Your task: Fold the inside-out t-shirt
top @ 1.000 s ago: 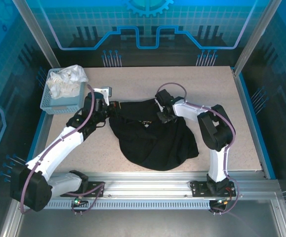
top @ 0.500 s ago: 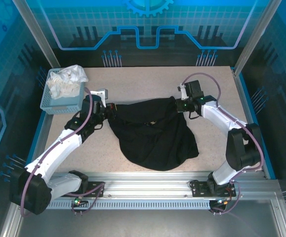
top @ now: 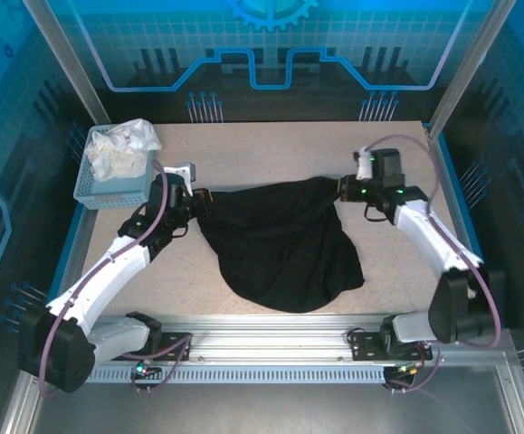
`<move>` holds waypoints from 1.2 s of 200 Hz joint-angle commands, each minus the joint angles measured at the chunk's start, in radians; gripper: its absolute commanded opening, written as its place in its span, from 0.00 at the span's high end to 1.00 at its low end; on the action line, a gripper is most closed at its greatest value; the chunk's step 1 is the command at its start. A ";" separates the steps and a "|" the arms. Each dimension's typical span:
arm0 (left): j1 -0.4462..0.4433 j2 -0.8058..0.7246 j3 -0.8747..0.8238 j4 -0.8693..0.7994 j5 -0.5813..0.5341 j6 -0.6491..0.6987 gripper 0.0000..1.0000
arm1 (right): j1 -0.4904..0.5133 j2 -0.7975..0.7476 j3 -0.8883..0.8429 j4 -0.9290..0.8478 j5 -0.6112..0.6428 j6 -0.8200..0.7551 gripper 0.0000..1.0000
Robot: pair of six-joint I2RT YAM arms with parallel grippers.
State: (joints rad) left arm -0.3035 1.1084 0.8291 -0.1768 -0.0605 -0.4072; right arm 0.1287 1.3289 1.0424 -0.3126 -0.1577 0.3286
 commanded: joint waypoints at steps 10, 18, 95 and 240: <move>0.021 -0.101 0.112 0.093 -0.032 -0.087 1.00 | -0.017 -0.188 0.146 0.096 -0.066 0.078 1.00; 0.021 -0.100 0.161 0.097 -0.040 -0.082 1.00 | -0.018 -0.212 0.185 0.109 -0.064 0.088 1.00; 0.060 0.028 0.804 -0.012 -0.124 0.100 1.00 | -0.016 -0.205 0.631 0.080 -0.003 0.066 1.00; 0.083 -0.056 0.745 -0.156 -0.243 0.198 1.00 | -0.016 -0.339 0.616 -0.118 0.086 0.004 1.00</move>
State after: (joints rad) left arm -0.2501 0.8871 1.6051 -0.3336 -0.2119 -0.2886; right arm 0.1162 0.9016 1.7107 -0.4599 -0.1600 0.3649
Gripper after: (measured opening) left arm 0.053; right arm 0.057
